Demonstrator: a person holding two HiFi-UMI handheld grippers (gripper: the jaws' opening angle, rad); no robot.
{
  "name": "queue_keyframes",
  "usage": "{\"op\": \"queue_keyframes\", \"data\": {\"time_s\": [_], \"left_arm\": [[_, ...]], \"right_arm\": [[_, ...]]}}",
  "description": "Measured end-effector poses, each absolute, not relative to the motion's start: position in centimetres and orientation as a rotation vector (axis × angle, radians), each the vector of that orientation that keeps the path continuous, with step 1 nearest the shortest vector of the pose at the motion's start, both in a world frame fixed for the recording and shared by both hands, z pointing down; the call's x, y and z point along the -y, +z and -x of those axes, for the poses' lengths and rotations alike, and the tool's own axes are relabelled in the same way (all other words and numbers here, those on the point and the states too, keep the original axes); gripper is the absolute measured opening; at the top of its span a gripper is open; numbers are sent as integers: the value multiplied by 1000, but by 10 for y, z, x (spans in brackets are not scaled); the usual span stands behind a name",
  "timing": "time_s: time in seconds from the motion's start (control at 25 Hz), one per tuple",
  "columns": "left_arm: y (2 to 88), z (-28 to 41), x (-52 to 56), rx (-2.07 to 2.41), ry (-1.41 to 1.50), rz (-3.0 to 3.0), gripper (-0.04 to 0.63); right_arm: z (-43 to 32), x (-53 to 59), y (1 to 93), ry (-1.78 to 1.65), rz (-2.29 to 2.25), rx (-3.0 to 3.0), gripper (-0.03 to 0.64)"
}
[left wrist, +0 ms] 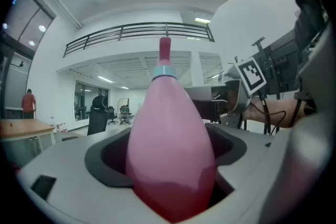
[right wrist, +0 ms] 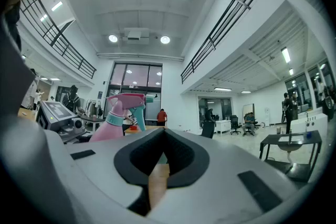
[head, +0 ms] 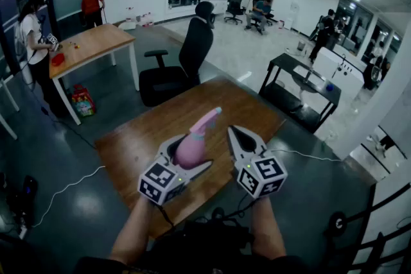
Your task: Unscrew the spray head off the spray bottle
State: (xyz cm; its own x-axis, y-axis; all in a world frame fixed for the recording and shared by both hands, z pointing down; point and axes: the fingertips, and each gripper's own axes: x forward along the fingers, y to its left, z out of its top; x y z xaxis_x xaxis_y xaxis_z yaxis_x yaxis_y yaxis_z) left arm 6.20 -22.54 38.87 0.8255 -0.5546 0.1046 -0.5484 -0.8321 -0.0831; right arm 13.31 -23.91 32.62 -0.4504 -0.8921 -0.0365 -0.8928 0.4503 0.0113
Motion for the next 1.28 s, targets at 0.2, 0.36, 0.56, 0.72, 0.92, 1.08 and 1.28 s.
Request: {"op": "queue_keyframes", "data": {"time_s": [0.2, 0.36, 0.56, 0.72, 0.92, 1.08, 1.28], "left_arm": [[388, -65, 225, -886, -191, 2954, 436], [387, -66, 226, -883, -192, 2952, 436], [387, -67, 228, -887, -194, 2950, 436], [387, -67, 229, -890, -179, 2956, 436], [384, -69, 233, -905, -159, 2953, 436], [387, -71, 236, -927, -162, 2948, 436], [389, -68, 240, -957, -162, 2935, 436]], "right_arm": [[-135, 239, 325, 47, 1631, -2643, 9], [-135, 240, 325, 50, 1629, -2651, 9], [-136, 241, 323, 45, 1620, -2652, 9], [-134, 239, 322, 74, 1599, -2663, 9], [-125, 229, 313, 36, 1472, -2668, 9], [-114, 223, 306, 43, 1356, -2661, 11], [-92, 214, 302, -19, 1203, -2692, 47]]}}
